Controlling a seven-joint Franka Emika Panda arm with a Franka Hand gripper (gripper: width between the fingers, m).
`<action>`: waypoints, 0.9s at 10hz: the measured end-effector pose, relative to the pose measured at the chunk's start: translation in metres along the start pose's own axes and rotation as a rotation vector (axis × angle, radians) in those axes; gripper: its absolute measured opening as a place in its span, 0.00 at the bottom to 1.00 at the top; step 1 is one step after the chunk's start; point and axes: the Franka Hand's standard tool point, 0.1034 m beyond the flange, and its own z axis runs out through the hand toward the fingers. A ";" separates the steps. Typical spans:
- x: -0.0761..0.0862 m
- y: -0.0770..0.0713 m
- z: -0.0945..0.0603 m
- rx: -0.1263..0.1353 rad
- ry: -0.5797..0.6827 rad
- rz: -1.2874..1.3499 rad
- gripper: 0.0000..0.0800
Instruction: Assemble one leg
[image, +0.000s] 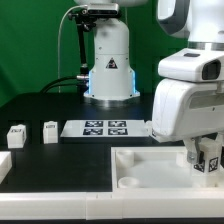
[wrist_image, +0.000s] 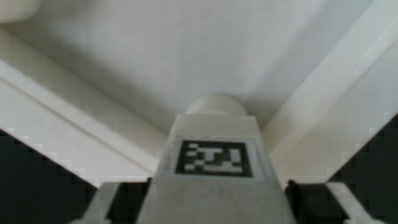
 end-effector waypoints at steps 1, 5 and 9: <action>0.000 0.000 0.000 0.000 0.000 0.030 0.36; 0.000 0.000 0.000 0.008 0.003 0.381 0.36; 0.000 -0.001 0.000 0.006 0.004 0.958 0.36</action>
Offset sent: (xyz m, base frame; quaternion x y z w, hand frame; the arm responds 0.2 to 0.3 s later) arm 0.0000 0.0000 0.0000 0.0000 0.0000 0.1790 0.9838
